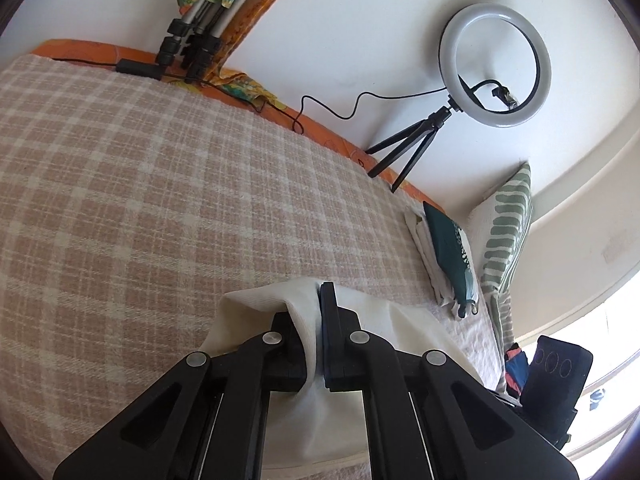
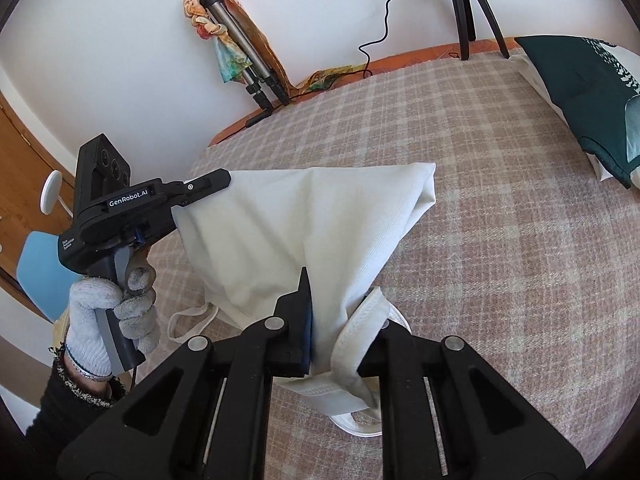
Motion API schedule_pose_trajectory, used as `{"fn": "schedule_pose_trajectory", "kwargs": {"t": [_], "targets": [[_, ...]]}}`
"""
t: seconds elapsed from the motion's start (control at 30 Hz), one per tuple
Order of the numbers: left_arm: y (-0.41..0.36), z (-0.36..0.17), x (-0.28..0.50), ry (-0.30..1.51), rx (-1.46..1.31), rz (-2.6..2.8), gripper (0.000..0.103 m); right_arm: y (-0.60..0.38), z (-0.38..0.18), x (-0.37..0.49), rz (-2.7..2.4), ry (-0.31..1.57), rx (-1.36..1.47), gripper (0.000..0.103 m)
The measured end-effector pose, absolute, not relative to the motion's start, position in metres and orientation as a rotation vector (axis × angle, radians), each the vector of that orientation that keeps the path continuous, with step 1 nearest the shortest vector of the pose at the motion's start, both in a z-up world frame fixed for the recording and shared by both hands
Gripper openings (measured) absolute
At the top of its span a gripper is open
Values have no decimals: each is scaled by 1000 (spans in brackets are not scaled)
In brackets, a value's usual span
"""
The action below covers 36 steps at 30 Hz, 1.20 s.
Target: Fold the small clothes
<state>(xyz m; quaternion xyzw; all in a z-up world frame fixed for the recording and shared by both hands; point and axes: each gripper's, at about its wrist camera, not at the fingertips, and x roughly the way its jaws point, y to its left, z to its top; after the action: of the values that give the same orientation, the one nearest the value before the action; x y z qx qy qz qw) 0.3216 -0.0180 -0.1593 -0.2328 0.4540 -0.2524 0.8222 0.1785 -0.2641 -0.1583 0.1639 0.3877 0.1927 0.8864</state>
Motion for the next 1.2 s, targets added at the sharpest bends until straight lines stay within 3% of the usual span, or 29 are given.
{"fn": "schedule_pose_trajectory", "kwargs": {"t": [0.17,0.27,0.47,0.53,0.63,1.2], "targets": [[-1,-174,322,999,-444,-446,19,-270,-180,186,405,884,384,12],[13,-184,326,1004,-504,-431,49,-277,-187,189,425,902,437,12],[6,-207,338,1036,-638,-579,49,-279,-198,196,430,924,479,13],[-3,-206,339,1036,-604,-612,44,-276,-202,198,428,928,482,13],[-19,-211,342,1093,-547,-642,3,-274,-201,200,429,925,477,13],[-59,-103,318,835,-399,-728,4,-308,-127,165,392,709,422,12]]}}
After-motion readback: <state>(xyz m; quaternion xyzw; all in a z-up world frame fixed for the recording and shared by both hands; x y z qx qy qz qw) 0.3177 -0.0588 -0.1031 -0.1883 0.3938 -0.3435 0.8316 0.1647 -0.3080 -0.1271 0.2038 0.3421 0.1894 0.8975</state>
